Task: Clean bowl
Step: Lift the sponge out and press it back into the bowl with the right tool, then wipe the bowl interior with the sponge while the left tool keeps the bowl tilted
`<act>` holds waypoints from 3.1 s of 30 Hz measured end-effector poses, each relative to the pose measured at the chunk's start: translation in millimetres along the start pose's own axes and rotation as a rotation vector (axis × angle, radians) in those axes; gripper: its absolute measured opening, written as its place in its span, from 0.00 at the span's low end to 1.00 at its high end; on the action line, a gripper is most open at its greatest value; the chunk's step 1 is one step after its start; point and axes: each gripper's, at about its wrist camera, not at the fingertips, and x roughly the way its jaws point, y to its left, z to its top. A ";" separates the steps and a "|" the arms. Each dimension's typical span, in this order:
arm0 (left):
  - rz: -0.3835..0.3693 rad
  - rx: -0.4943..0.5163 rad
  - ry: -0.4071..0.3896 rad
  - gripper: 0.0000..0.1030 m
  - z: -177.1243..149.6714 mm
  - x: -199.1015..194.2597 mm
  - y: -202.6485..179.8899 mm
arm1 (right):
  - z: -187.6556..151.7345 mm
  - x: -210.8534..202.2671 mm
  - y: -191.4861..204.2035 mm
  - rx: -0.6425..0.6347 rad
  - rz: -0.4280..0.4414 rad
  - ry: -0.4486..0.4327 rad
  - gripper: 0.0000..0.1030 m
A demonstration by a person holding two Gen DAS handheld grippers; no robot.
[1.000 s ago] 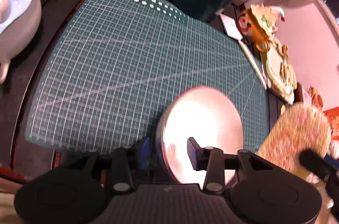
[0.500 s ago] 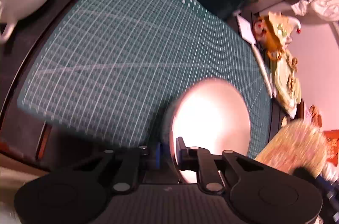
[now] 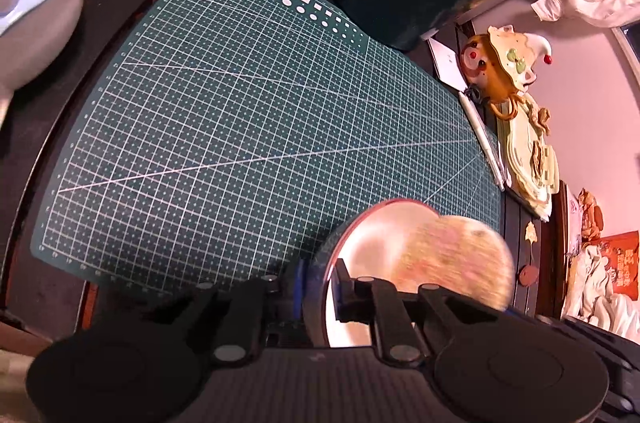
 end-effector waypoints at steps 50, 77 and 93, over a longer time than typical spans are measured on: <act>-0.016 -0.054 0.055 0.12 -4.0 20.4 10.5 | 0.2 -8.7 22.8 -0.250 -0.290 -0.038 0.07; -0.017 -0.051 0.052 0.12 -5.8 24.0 12.5 | -4.5 7.6 21.2 -0.236 -0.271 0.023 0.07; -0.016 -0.042 0.050 0.11 -4.4 25.9 12.4 | -1.1 32.2 10.2 -0.030 -0.068 0.070 0.07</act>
